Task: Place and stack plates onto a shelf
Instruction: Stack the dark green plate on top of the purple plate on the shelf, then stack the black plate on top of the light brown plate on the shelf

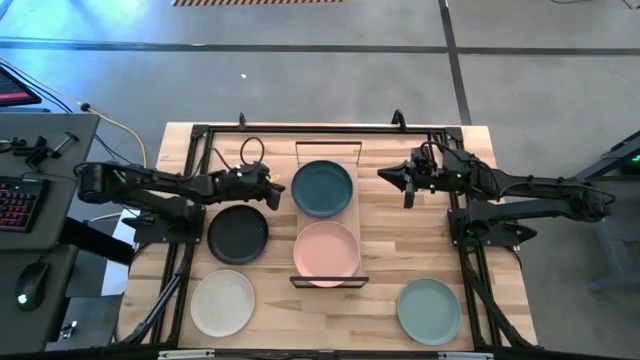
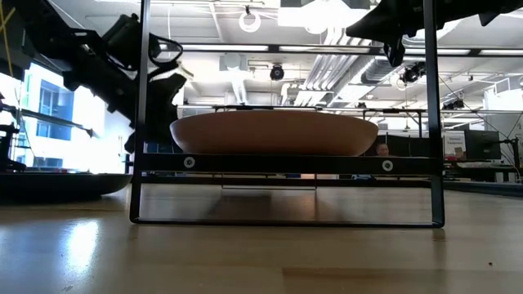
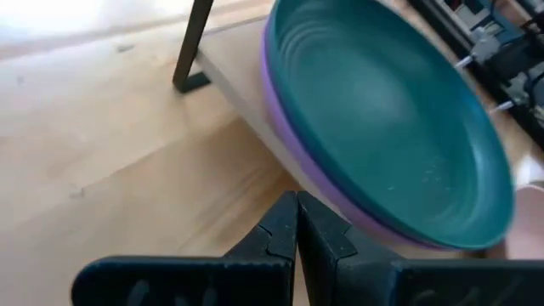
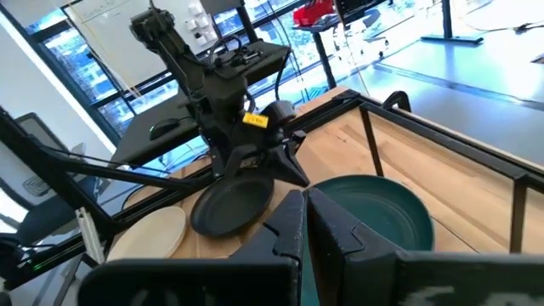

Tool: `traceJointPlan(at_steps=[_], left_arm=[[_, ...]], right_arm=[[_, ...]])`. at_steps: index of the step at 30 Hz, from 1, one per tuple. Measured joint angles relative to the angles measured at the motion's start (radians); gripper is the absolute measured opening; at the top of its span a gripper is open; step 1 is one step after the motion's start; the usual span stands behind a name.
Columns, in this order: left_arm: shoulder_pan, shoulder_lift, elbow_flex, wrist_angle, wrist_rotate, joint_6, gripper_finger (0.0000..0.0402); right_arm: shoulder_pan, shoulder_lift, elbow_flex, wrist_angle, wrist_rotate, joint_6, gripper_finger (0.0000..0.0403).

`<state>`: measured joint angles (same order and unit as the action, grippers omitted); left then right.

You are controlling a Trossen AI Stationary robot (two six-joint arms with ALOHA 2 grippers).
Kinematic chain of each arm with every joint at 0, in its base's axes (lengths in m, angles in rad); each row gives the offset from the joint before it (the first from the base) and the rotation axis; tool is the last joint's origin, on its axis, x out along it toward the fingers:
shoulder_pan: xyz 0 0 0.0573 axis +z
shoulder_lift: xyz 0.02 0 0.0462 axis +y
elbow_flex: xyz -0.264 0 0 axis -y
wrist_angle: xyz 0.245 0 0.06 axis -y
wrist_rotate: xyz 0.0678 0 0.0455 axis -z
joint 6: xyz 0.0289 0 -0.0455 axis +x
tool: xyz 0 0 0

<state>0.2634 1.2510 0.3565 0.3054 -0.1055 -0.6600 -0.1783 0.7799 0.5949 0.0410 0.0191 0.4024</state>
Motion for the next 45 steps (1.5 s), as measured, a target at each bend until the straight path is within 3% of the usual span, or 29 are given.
traceJointPlan(at_steps=[9,16,22,28,36,40,45], left_arm=[[0.0,0.097,0.02,0.112,0.042,-0.009,0.0],[-0.002,0.183,0.109,0.099,0.071,0.029,0.0],[0.004,0.183,0.127,0.001,0.073,0.053,0.0],[0.032,-0.008,0.126,-0.09,0.127,0.116,0.0],[-0.026,-0.373,0.127,0.119,0.121,0.144,0.0],[-0.141,-0.469,0.127,0.093,0.033,0.128,0.0],[-0.276,-0.498,0.127,0.05,-0.12,0.201,0.0]], right_arm=[[0.0,0.0,0.0,-0.006,0.006,0.0,0.0],[0.0,0.001,0.0,-0.023,0.006,0.01,0.0],[0.0,0.001,0.0,-0.031,0.005,0.017,0.0],[0.0,0.001,0.0,-0.031,0.004,0.019,0.0],[0.0,0.001,0.0,-0.006,0.004,0.069,0.0],[0.0,0.001,0.0,0.009,0.004,0.068,0.0],[0.0,0.001,0.0,0.008,0.004,0.063,0.0]])
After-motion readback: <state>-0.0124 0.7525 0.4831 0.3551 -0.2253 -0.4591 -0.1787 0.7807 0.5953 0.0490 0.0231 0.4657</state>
